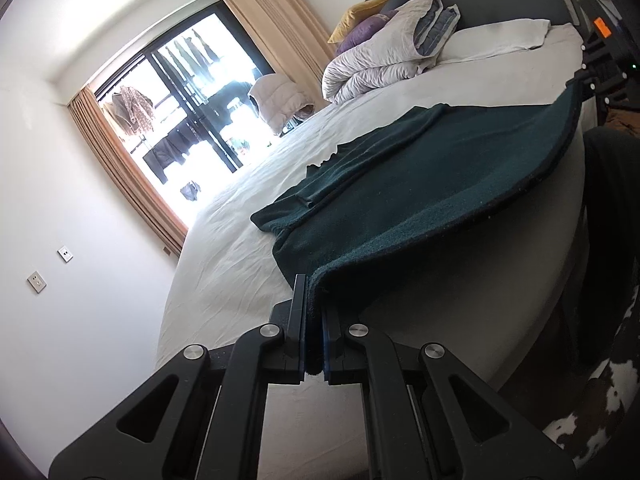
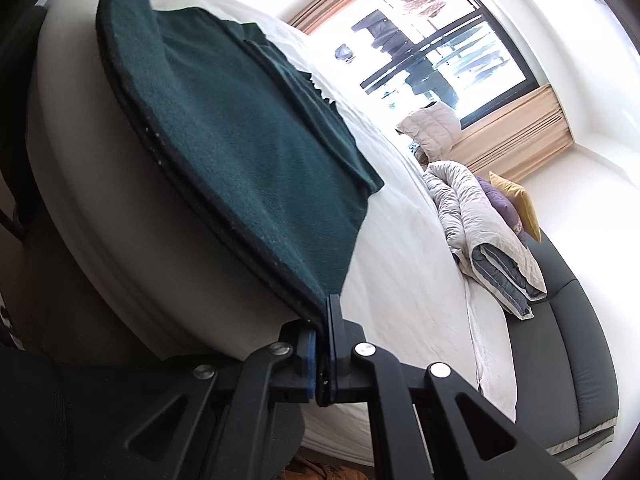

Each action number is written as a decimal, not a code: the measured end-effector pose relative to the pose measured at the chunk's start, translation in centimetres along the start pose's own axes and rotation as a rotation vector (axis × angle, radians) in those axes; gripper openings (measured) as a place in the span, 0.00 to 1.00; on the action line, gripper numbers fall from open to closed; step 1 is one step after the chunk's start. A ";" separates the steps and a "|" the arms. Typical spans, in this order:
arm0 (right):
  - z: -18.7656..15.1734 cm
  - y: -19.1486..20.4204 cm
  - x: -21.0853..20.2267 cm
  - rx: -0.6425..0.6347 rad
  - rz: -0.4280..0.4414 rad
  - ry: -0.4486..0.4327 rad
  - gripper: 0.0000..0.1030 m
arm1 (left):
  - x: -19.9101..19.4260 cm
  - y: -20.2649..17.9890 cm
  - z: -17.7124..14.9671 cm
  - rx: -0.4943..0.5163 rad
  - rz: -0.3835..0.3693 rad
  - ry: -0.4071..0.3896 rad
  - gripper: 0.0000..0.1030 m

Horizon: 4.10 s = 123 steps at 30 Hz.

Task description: Fold small clothes

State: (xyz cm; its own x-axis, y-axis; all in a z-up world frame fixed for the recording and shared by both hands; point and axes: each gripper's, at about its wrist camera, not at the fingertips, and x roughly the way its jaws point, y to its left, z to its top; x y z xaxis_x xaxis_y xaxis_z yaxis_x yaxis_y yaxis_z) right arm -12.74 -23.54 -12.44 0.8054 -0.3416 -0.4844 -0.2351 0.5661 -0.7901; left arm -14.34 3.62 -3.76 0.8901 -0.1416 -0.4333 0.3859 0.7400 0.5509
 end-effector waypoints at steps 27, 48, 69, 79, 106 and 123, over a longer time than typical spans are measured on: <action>11.3 -12.0 10.0 0.267 0.035 -0.115 0.03 | 6.7 8.0 7.1 -0.168 0.066 -0.017 0.04; 21.4 -14.6 35.9 0.366 0.348 0.206 0.03 | 36.7 16.5 9.9 -0.317 -0.054 0.316 0.04; 18.7 -17.1 38.0 0.668 0.264 0.269 0.74 | 42.6 20.5 8.1 -0.399 0.126 0.411 0.86; 19.9 -19.0 38.3 0.748 0.278 0.153 0.95 | 37.7 19.3 8.4 -0.467 0.128 0.350 0.86; 14.9 -16.4 37.6 1.026 0.524 0.150 0.32 | 41.6 12.9 5.8 -0.386 0.181 0.438 0.88; 15.0 -8.8 27.7 0.906 0.723 0.018 0.56 | 37.5 11.4 6.3 -0.346 0.246 0.421 0.87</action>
State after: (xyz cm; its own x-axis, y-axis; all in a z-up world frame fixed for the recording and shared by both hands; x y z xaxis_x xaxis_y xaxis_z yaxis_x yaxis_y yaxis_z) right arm 19.78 -26.70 -13.25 0.6328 0.2744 -0.7240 -0.1555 0.9611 0.2284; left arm 24.96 2.66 -9.24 0.7433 0.2815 -0.6069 0.0167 0.8991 0.4375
